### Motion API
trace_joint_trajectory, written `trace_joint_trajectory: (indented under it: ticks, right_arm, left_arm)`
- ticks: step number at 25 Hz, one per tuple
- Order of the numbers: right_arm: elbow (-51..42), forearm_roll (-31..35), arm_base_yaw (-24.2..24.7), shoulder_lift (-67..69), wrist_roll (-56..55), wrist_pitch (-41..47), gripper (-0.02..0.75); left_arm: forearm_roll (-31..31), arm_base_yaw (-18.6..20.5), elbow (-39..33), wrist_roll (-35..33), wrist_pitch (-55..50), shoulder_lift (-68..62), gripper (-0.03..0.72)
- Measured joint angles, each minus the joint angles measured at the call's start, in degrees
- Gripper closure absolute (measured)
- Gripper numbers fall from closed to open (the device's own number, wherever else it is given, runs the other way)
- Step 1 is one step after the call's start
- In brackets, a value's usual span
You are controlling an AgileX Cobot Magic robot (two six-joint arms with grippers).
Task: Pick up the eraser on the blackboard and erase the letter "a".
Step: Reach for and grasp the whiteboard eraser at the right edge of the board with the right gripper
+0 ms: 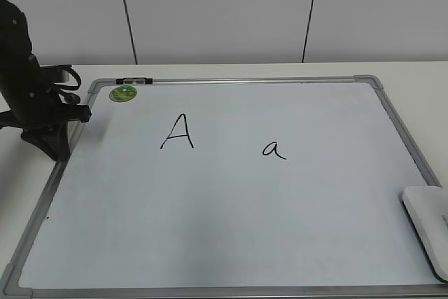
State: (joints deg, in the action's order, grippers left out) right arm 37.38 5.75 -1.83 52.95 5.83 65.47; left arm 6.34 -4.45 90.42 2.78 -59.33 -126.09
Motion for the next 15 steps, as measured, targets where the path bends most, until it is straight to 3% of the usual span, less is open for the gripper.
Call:
trace_joint_trajectory:
  ticks: [5, 9, 15]
  right_arm:
    - [1.98, 0.00, 0.00, 12.34, 0.00, -4.59, 0.090]
    - [3.32, 0.00, 0.00, 16.46, 0.00, -11.26, 0.073]
    - [4.88, -0.43, 0.00, 21.71, -1.65, -14.21, 0.074]
  left_arm:
    - [0.11, 0.00, 0.07, 0.00, 0.00, 0.00, 0.650]
    - [0.22, 0.00, 0.07, 0.00, 0.00, 0.00, 0.649]
    - [0.32, 0.00, 0.07, 0.00, 0.00, 0.00, 0.645]
